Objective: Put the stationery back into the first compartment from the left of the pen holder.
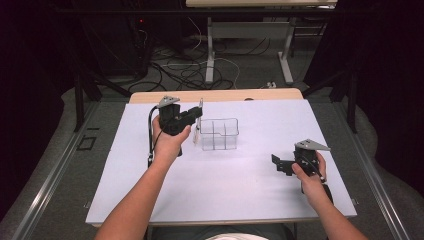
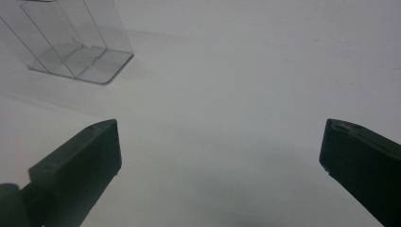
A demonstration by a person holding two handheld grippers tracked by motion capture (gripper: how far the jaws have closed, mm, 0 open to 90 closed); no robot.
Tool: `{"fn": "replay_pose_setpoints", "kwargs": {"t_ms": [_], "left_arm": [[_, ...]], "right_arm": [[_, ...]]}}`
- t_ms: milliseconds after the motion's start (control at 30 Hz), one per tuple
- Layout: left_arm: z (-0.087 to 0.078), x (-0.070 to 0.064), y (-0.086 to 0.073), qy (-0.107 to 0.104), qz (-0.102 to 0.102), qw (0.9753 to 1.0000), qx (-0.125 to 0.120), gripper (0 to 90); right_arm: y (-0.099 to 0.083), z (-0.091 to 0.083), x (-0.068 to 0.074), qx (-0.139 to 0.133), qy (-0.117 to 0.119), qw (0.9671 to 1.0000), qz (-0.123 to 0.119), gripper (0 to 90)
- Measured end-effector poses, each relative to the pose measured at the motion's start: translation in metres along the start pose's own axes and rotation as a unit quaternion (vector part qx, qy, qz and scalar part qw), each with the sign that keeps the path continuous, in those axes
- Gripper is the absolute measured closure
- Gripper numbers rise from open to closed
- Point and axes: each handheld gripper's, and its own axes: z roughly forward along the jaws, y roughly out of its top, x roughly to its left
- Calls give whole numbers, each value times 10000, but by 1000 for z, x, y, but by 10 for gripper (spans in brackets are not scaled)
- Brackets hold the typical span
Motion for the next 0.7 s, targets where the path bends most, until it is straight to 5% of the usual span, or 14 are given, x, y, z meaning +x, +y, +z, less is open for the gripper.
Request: {"fn": "replay_pose_setpoints", "kwargs": {"t_ms": [367, 700], "left_arm": [[16, 3, 18, 286, -146, 9986, -416, 803], [32, 5, 23, 524, 38, 9965, -648, 803]], "right_arm": [[-1, 1, -1, 25, -30, 10000, -5, 0], [-2, 1, -2, 68, -38, 10000, -2, 0]]}}
